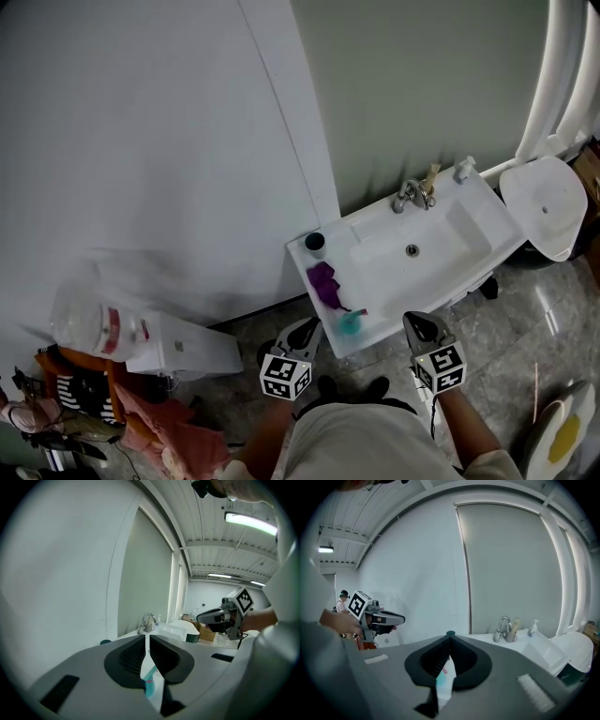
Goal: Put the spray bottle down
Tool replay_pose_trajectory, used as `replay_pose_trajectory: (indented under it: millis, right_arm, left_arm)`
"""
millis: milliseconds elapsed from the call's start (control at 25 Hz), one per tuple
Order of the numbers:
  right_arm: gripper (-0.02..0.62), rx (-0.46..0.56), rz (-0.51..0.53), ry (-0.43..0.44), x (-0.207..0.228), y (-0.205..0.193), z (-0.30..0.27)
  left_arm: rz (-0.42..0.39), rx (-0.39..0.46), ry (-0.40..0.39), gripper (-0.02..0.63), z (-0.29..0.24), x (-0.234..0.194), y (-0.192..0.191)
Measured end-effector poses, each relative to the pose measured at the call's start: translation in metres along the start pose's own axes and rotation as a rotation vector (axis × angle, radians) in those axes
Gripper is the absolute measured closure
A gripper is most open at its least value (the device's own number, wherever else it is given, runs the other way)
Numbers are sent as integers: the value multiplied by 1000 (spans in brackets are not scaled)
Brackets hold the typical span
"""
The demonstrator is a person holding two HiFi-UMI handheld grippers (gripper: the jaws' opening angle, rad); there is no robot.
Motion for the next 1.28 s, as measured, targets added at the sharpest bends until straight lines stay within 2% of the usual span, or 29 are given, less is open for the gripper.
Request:
replay_pose_trajectory:
  millis: [400, 600, 720, 920, 1280]
  right_arm:
    - [584, 17, 12, -59, 2, 16, 5]
    - [584, 36, -1, -108, 13, 25, 6]
    - [584, 52, 7, -125, 17, 33, 7]
    - [584, 56, 35, -130, 22, 40, 8]
    - [584, 74, 14, -154, 26, 41, 12]
  left_arm:
    - [11, 112, 18, 597, 31, -25, 29]
    - [10, 95, 21, 600, 36, -38, 43]
    - [7, 113, 19, 600, 37, -41, 53]
    - [-4, 101, 3, 600, 32, -43, 62]
    - [9, 95, -17, 600, 21, -46, 70]
Point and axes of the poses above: the fingertips, and each gripper's own axes: z backward along the fingers, x to its right, y out of its top, the point moved 8 cm from there along z, backward along the fingers, and after that the axes turned 11 degrees about z, right-handed, at the moved point
